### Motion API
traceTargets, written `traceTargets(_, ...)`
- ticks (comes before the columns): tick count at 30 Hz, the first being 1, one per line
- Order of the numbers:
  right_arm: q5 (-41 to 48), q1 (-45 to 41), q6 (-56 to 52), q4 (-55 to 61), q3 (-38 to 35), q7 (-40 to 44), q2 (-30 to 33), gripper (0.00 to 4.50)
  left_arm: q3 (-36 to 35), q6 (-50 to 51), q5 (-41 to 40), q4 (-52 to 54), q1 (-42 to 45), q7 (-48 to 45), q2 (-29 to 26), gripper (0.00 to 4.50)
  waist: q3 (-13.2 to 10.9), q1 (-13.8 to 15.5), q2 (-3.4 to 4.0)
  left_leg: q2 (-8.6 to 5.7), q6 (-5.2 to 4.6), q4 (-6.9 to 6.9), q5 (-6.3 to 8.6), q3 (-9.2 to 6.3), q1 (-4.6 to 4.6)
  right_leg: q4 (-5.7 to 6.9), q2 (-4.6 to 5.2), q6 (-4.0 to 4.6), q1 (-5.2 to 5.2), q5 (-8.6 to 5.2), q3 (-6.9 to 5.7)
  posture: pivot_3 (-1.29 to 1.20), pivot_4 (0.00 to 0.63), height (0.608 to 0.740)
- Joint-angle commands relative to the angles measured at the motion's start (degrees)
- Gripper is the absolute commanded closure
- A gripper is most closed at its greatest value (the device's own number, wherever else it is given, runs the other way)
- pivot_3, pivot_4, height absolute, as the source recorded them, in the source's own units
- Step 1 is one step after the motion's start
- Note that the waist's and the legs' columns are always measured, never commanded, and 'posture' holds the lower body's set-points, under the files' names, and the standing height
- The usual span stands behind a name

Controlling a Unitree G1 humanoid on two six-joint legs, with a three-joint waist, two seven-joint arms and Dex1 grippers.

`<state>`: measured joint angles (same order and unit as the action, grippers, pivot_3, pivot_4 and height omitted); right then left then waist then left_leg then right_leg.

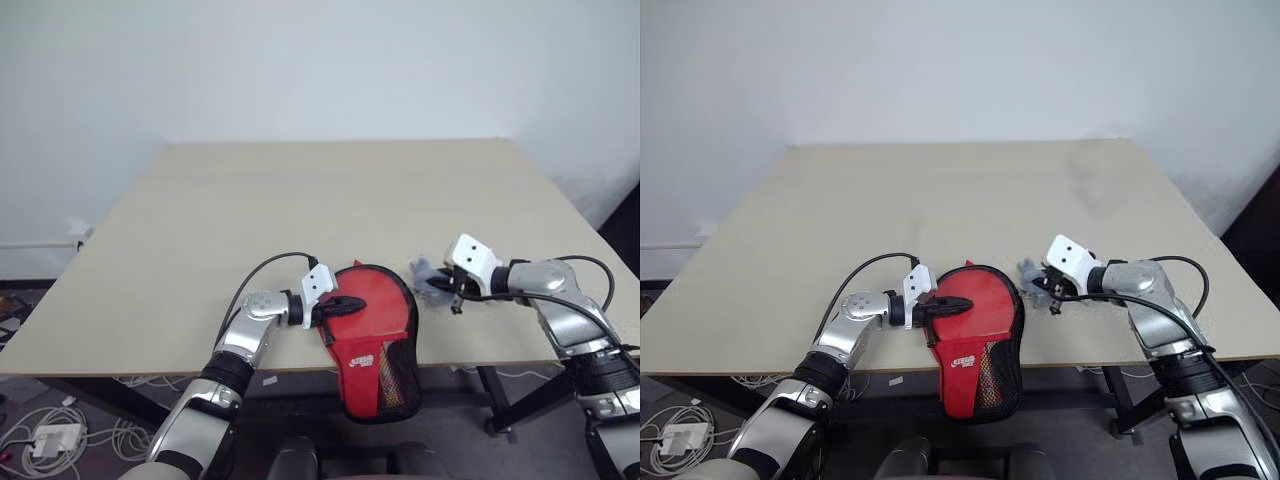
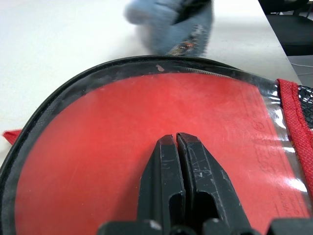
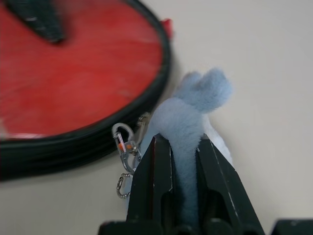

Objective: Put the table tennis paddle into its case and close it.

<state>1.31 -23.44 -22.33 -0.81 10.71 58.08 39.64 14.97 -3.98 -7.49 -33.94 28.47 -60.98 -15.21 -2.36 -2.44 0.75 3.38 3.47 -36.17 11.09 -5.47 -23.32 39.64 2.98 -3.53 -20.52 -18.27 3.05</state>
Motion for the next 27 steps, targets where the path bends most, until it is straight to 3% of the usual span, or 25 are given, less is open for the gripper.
traceTargets(1,2.3,1.1,0.1,5.3,-1.4,2.9,2.8,4.47,1.4,1.4,2.9,-4.2,-2.2,0.3,-0.6,4.50,0.0,0.0,-0.01,0.00,0.00,0.01,0.00,0.00,0.01,0.00,0.00,0.00,0.00,0.00,0.00,0.00,0.000,0.684)
traceTargets(27,11.5,15.1,0.9,21.7,-2.0,13.7,15.6,4.47,1.7,0.8,3.2,-6.1,-0.9,0.3,-0.6,4.50,0.0,0.8,-0.14,0.00,0.01,0.12,0.03,0.13,0.40,-0.22,0.05,-0.09,0.23,-0.09,0.08,0.00,0.000,0.684)
